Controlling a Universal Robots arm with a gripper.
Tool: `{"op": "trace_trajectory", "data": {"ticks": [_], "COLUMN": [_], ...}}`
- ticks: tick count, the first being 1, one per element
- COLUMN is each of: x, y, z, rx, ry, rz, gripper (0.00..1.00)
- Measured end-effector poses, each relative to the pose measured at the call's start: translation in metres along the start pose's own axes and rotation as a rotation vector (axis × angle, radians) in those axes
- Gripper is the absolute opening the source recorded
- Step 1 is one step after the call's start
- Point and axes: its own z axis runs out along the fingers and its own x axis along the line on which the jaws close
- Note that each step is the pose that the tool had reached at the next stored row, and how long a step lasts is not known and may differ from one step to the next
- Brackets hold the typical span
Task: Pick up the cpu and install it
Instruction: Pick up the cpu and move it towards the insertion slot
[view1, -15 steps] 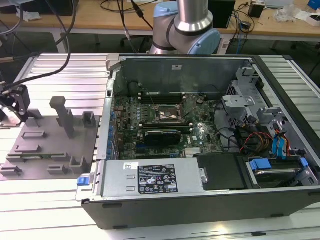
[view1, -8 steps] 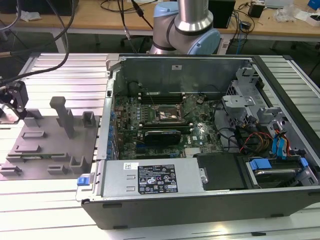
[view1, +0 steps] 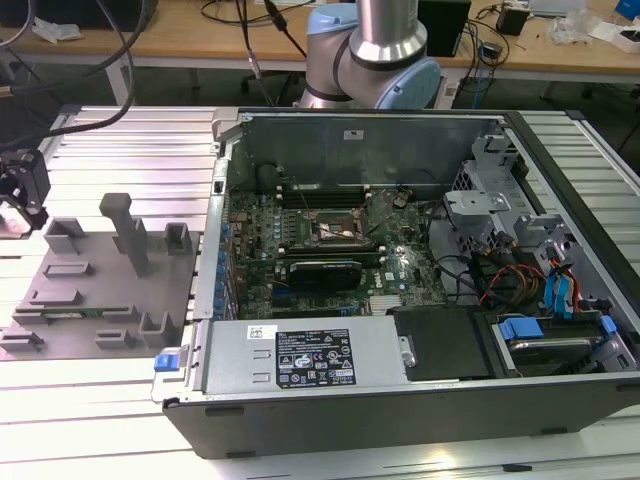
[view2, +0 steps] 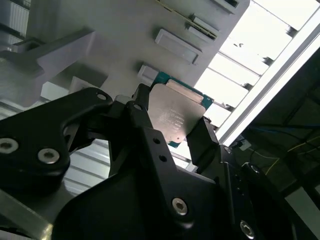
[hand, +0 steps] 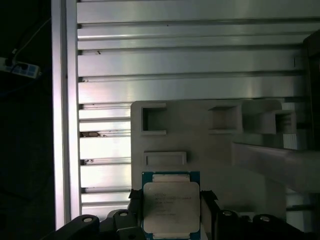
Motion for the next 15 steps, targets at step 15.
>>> {"op": "trace_trajectory", "data": {"ticks": [15], "x": [-0.0004], "y": [0.0010], "z": [-0.0229], "rx": [0.0000], "ry": [0.0000], "rz": [0.000], "gripper": [0.55]}}
